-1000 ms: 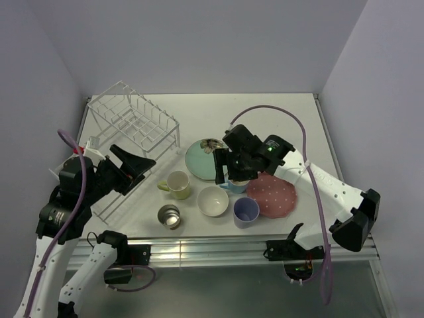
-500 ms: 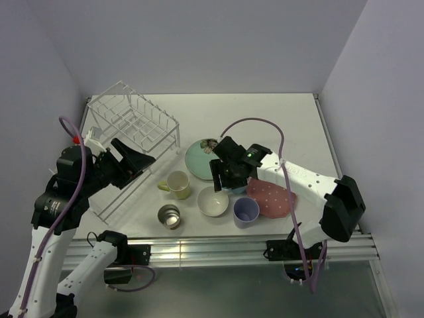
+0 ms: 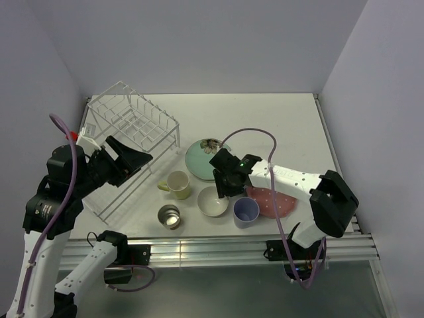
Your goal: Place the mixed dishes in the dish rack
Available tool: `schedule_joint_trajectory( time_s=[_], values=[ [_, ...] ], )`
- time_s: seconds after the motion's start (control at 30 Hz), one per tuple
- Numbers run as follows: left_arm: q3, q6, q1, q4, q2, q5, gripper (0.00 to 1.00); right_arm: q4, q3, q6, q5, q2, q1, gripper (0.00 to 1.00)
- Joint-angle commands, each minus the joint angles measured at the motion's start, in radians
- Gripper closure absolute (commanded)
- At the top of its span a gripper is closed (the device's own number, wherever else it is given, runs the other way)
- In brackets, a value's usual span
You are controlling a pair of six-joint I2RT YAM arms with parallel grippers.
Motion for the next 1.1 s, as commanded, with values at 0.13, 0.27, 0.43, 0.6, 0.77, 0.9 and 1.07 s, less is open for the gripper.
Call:
schedule_joint_trajectory(
  time_s=[0.13,0.27,0.43,0.6,0.77,0.9,1.07],
  values=[
    [0.034,0.035,-0.002,0.004,0.027,0.036,0.21,0.064,-0.029,0.032,0.076,0.038,0.042,0.50],
    [0.033,0.038,-0.002,0.001,0.024,0.036,0.21,0.083,-0.048,0.042,0.097,0.044,0.055,0.63],
    [0.011,0.026,-0.002,0.003,0.016,0.039,0.23,0.066,-0.029,0.039,0.122,0.055,0.056,0.92],
    [0.027,0.026,-0.002,-0.031,0.036,0.022,0.32,0.035,-0.005,0.034,0.157,0.033,0.061,1.00],
    [0.132,0.121,-0.002,-0.112,0.143,0.070,0.35,-0.015,0.055,0.008,0.194,-0.030,0.061,1.00],
    [0.194,0.145,-0.002,-0.131,0.192,0.129,0.28,-0.107,0.142,-0.021,0.173,-0.100,0.056,1.00],
    [0.119,0.058,-0.002,0.007,0.186,0.356,0.14,-0.172,0.289,-0.037,0.023,-0.189,0.021,1.00]
  ],
)
